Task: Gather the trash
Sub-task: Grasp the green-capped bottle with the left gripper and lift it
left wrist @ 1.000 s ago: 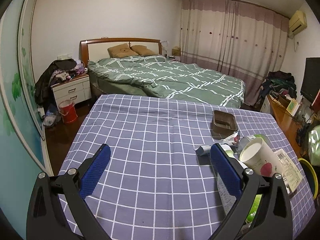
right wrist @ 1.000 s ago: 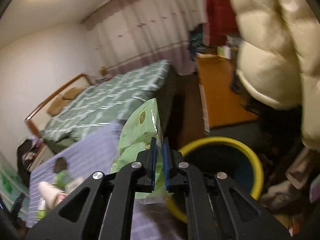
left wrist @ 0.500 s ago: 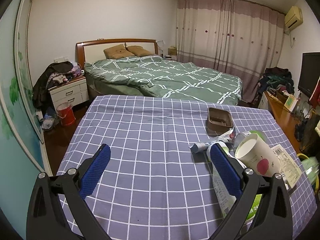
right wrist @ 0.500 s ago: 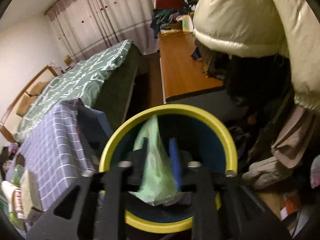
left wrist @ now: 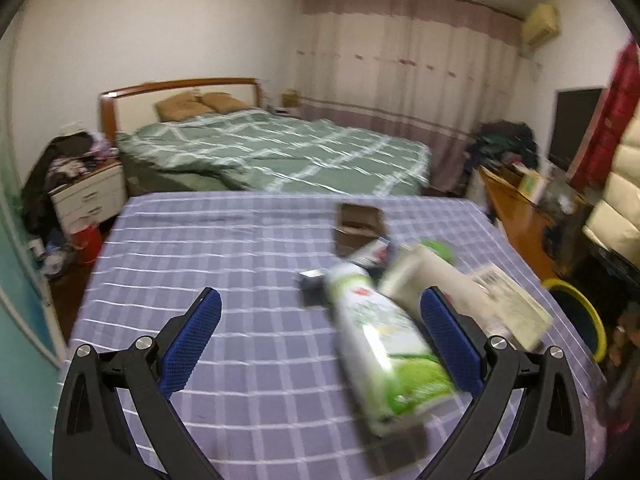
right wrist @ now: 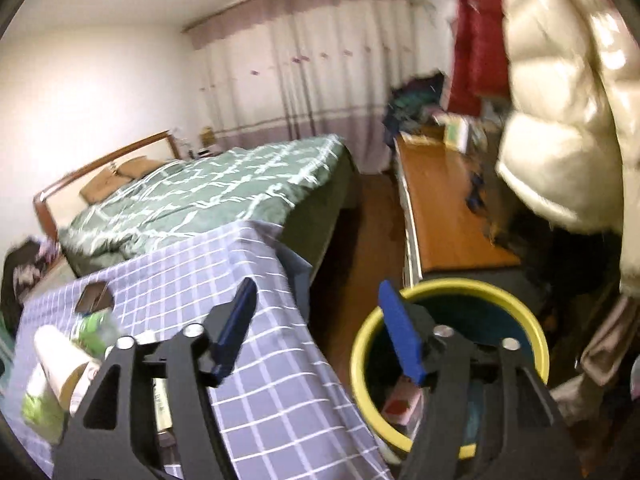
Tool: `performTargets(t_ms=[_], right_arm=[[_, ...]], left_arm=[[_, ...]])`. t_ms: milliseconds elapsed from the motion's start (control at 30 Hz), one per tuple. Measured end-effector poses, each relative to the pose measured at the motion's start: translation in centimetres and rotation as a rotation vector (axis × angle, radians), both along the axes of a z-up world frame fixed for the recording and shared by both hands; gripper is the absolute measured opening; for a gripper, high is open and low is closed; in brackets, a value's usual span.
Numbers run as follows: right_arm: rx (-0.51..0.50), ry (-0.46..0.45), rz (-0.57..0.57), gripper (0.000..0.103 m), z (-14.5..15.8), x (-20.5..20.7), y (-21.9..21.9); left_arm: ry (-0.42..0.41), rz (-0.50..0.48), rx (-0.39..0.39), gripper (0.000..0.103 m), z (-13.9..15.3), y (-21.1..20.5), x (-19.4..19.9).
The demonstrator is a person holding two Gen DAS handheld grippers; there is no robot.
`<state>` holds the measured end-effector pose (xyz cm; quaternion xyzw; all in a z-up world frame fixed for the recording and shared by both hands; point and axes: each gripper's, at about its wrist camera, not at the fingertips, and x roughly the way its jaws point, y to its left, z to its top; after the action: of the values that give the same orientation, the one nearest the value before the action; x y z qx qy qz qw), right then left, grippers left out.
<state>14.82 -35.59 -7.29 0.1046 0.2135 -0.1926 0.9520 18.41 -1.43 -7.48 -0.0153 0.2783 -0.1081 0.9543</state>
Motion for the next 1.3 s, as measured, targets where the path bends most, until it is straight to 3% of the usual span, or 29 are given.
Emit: performTargets(t_ms=[100, 300, 433, 567, 733, 900, 1100, 1300], right_arm=[[-0.09, -0.015, -0.009, 0.072, 0.0, -0.3, 1.5], [-0.033, -0.003, -0.002, 0.072, -0.6, -0.1, 0.6], [-0.021, -0.005, 0.007, 0.072, -0.5, -0.1, 0.4], [-0.016, -0.014, 0.018, 0.072, -0.3, -0.1, 0.4], [0.001, -0.023, 0.031, 0.072, -0.3, -0.1, 0.2], [0.017, -0.027, 0.035, 0.072, -0.2, -0.1, -0.1], [0.019, -0.025, 0.035, 0.072, -0.3, 0.0, -0.2], [0.02, -0.016, 0.034, 0.072, -0.5, 0.1, -0.3]], left_arm=[[0.03, -0.037, 0.053, 0.098, -0.7, -2.1, -0.4], [0.151, -0.077, 0.089, 0.098, -3.1, -4.0, 0.4], [0.221, -0.072, 0.103, 0.079, -4.6, -4.2, 1.2], [0.277, -0.056, 0.083, 0.07, -5.5, -3.9, 1.5], [0.247, -0.037, 0.087, 0.052, -5.3, -3.5, 1.3], [0.183, -0.021, 0.106, 0.052, -4.0, -2.5, -0.1], [0.033, 0.024, 0.147, 0.052, 0.1, -1.0, -2.1], [-0.027, 0.047, 0.119, 0.052, 3.0, 0.2, -1.1]])
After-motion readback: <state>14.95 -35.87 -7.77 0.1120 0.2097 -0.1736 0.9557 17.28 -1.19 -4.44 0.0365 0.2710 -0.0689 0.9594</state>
